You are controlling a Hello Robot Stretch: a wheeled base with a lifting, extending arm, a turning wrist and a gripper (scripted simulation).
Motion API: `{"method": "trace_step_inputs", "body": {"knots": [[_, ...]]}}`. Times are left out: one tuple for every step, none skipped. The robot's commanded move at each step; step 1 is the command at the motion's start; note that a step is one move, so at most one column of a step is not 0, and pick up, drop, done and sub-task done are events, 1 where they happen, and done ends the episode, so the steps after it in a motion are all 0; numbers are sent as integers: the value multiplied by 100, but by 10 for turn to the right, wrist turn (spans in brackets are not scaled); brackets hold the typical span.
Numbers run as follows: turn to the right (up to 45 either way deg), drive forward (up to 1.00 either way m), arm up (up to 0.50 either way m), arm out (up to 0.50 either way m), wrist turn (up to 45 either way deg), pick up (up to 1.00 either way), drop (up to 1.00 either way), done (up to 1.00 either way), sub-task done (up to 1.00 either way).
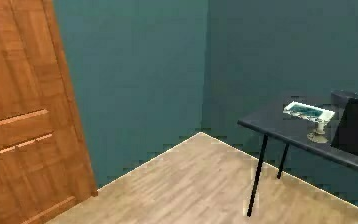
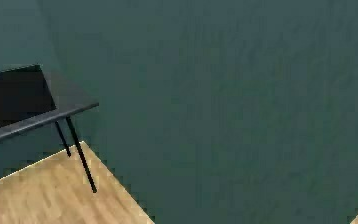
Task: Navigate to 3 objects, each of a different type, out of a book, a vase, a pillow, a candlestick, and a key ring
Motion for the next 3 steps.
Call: {"method": "trace_step_inputs", "body": {"knots": [[450, 0, 0, 0, 0, 0, 0, 0, 0], [0, 45, 0, 0, 0, 0, 0, 0, 0], [-120, 0, 0, 0, 0, 0, 0, 0, 0]]}}
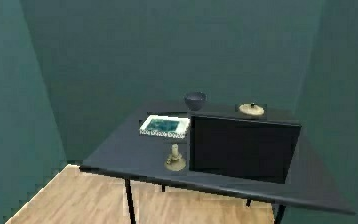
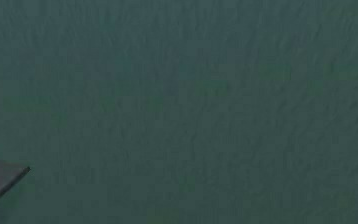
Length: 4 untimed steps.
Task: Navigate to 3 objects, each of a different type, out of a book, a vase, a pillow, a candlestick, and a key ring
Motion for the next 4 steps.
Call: {"method": "trace_step_inputs", "body": {"knots": [[0, 0, 0, 0, 0, 0, 0, 0, 100], [120, 0, 0, 0, 0, 0, 0, 0, 0], [0, 15, 0, 0, 0, 0, 0, 0, 0], [-150, 0, 0, 0, 0, 0, 0, 0, 0]]}}
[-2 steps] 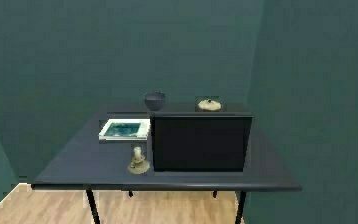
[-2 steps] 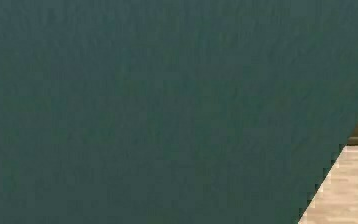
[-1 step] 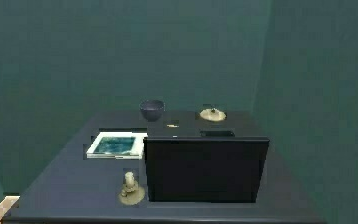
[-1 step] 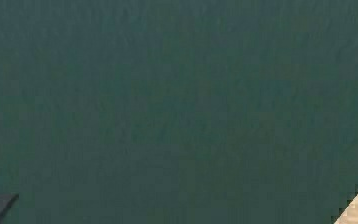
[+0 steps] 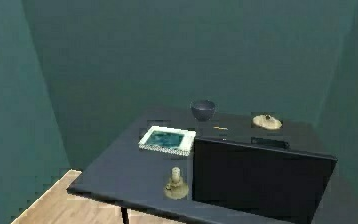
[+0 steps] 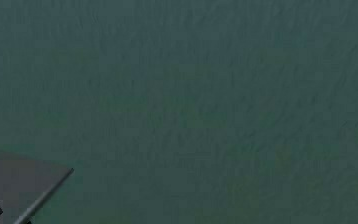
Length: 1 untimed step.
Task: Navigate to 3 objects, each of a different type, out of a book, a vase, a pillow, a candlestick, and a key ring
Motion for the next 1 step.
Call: {"method": "trace_step_inputs", "body": {"knots": [[0, 0, 0, 0, 0, 0, 0, 0, 100]]}}
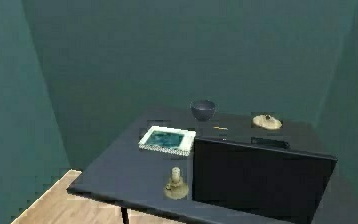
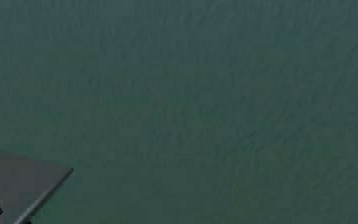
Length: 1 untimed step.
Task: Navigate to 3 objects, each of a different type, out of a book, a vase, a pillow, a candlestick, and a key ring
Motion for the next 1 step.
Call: {"method": "trace_step_inputs", "body": {"knots": [[240, 0, 0, 0, 0, 0, 0, 0, 0]]}}
